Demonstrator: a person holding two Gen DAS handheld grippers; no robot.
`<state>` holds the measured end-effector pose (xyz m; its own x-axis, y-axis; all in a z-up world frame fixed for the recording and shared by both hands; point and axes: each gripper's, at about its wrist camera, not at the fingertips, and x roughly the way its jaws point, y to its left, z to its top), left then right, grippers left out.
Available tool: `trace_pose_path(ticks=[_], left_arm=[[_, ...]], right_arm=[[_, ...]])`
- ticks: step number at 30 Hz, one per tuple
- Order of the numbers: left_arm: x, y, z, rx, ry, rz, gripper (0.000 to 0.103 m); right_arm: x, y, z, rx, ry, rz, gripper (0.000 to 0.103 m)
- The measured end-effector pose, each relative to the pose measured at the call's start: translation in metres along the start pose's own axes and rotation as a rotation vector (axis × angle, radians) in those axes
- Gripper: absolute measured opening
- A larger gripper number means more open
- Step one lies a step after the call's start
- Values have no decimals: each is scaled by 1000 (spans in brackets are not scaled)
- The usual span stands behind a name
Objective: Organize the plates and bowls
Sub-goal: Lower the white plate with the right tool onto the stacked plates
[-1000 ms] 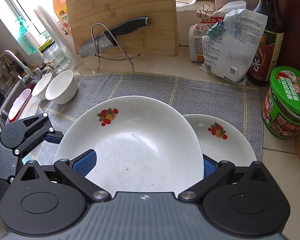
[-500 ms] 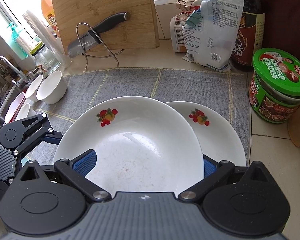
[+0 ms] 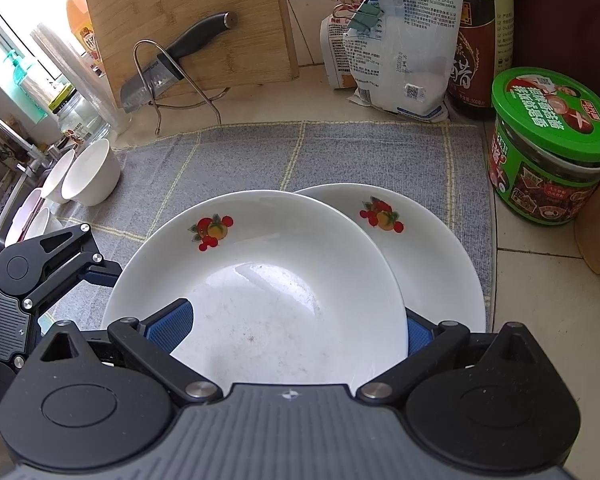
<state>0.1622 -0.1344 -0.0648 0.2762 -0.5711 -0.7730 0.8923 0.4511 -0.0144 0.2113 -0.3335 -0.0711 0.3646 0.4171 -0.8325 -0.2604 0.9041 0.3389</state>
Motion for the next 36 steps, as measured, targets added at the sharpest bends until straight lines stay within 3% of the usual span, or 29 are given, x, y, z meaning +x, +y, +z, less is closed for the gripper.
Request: trace_pose_path(ticks=[36], left_arm=[[25,3,13,86,29,-58,102]], right_arm=[[-11,-18,-12,74,-7,-51,103]])
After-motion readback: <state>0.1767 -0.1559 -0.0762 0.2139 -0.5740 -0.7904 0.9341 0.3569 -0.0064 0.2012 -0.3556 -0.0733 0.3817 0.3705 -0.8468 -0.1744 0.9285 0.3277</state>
